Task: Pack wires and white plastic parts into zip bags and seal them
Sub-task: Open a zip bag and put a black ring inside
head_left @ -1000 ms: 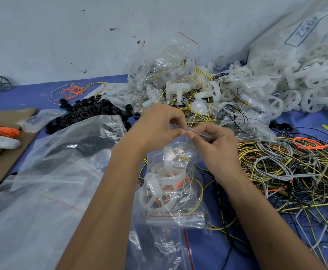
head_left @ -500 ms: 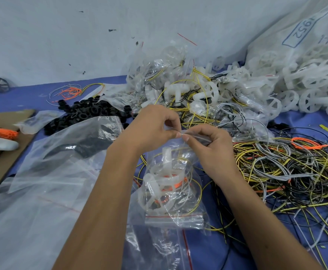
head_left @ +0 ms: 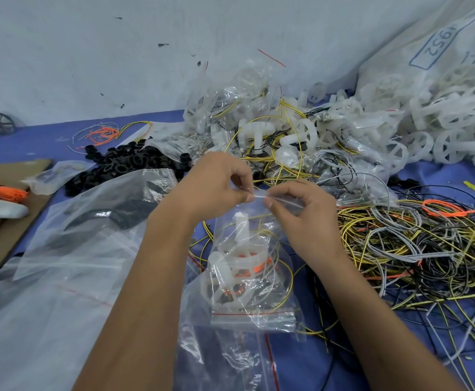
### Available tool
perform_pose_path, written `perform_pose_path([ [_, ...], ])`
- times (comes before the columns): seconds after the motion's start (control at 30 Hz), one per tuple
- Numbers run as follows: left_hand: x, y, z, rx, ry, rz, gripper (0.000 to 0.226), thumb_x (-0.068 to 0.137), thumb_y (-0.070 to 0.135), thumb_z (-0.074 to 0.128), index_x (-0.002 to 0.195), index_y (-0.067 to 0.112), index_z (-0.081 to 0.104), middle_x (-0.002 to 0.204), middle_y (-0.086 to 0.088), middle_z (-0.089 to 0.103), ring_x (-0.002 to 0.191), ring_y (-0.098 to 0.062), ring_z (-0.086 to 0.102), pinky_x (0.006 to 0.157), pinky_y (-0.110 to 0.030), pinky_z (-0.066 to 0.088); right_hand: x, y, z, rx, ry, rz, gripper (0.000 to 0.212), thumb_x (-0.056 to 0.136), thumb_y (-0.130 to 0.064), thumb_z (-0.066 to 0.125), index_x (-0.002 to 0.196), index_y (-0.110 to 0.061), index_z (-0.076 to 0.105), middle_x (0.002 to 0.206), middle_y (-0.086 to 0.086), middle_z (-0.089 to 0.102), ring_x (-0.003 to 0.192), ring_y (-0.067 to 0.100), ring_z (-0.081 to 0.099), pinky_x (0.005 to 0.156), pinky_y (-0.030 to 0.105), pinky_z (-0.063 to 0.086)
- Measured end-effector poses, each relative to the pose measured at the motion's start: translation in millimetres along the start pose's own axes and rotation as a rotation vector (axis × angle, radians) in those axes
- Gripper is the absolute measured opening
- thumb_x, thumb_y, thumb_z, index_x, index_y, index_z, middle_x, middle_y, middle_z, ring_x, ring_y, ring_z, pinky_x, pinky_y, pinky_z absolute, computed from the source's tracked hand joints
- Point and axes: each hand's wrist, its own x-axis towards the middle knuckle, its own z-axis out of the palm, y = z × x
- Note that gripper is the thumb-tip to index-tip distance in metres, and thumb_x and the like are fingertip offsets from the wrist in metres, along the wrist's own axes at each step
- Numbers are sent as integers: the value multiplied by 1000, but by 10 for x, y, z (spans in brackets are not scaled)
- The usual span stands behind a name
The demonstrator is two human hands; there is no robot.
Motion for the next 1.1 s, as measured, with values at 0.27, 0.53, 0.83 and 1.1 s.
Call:
perform_pose_path([
  [0.27, -14, -72, -12, -94, 96, -54, 17, 79, 11, 88, 90, 18, 77, 86, 9, 73, 79, 2, 67, 69, -6, 45, 10, -14, -2, 54, 31, 49, 3, 85, -14, 80, 87, -16, 79, 90, -1, 71, 93, 18, 66, 87, 43, 54],
  [0.53, -158, -406, -159, -453, 192, -278, 24, 76, 5, 88, 94, 11, 75, 75, -8, 74, 66, -13, 70, 65, -23, 58, 32, -24, -29, 311, 113, 258, 8, 89, -15, 78, 91, -24, 78, 84, -6, 77, 74, 5, 68, 67, 22, 52],
  [0.83, -266, -424, -229, -691, 221, -248, 33, 63, 1, 86, 91, 0, 69, 74, -13, 76, 61, -18, 73, 59, -24, 58, 31, -68, -64, 510, 226, 366, 18, 85, -7, 80, 95, -21, 75, 84, 12, 73, 75, 24, 62, 73, 49, 54],
  [1.1, -230, -370, -228, -599, 236, -178, 30, 70, -16, 83, 86, 4, 67, 70, -7, 76, 65, -15, 74, 64, -24, 60, 12, -21, -60, -266, 234, -4, 34, 85, -34, 77, 117, -33, 67, 109, -16, 64, 110, 13, 51, 88, 29, 40],
])
